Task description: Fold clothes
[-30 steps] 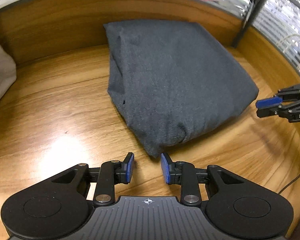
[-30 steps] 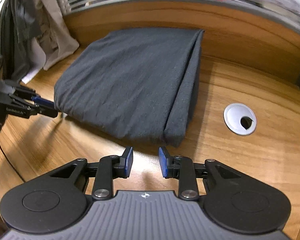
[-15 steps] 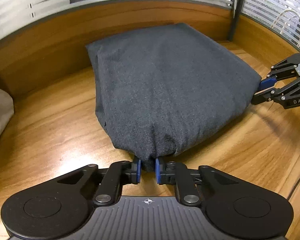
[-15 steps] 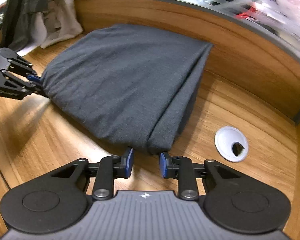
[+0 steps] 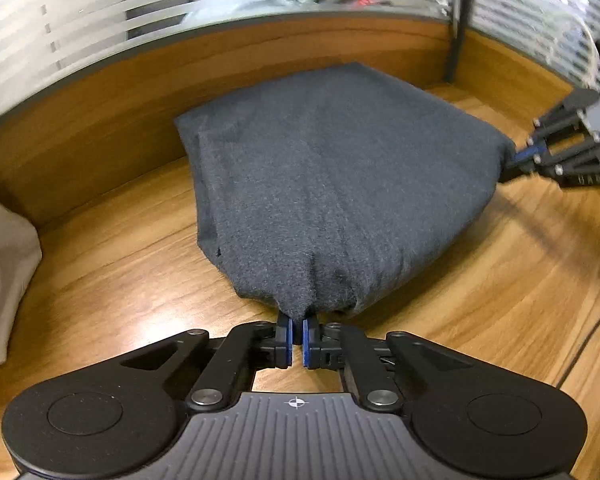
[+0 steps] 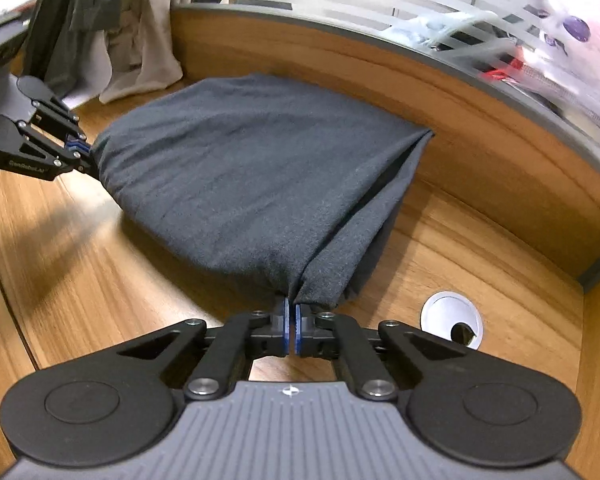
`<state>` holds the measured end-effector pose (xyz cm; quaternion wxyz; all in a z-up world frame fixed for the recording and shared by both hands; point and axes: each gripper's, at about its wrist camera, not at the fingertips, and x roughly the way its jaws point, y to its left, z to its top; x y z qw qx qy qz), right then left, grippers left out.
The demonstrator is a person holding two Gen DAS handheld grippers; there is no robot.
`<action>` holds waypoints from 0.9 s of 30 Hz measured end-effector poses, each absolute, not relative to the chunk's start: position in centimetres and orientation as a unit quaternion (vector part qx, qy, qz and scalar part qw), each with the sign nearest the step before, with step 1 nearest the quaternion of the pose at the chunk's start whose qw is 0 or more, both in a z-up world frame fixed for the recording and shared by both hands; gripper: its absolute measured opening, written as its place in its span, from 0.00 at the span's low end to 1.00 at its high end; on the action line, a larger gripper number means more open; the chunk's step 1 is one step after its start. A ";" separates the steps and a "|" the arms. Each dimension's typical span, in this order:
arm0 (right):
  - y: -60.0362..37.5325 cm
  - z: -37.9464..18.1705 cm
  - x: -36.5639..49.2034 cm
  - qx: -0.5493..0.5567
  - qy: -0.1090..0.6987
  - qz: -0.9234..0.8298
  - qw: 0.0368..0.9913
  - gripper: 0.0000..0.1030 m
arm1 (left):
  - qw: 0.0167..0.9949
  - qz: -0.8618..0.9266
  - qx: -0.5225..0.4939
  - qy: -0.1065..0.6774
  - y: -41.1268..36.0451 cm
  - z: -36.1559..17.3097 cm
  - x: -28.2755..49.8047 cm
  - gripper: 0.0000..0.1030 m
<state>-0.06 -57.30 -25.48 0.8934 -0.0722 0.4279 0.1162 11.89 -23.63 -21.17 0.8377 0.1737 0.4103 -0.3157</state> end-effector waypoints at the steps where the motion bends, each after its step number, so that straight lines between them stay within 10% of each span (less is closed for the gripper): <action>1: -57.3 -25.6 0.0 -0.072 0.431 0.115 0.892 0.02 | 0.837 -0.314 0.174 0.412 -23.5 -21.2 11.9 0.07; 14: -59.2 -23.7 -0.5 0.000 0.468 0.054 0.882 0.07 | 0.857 -0.224 0.060 0.461 -17.3 -20.2 12.5 0.10; 18: -59.8 -22.3 -0.3 0.047 0.451 0.039 0.890 0.43 | 0.865 -0.202 -0.035 0.458 -16.1 -19.2 12.7 0.57; 27: -59.8 -21.8 3.6 0.113 0.420 0.018 0.900 0.67 | 0.851 -0.191 -0.145 0.467 -18.0 -19.5 13.2 0.74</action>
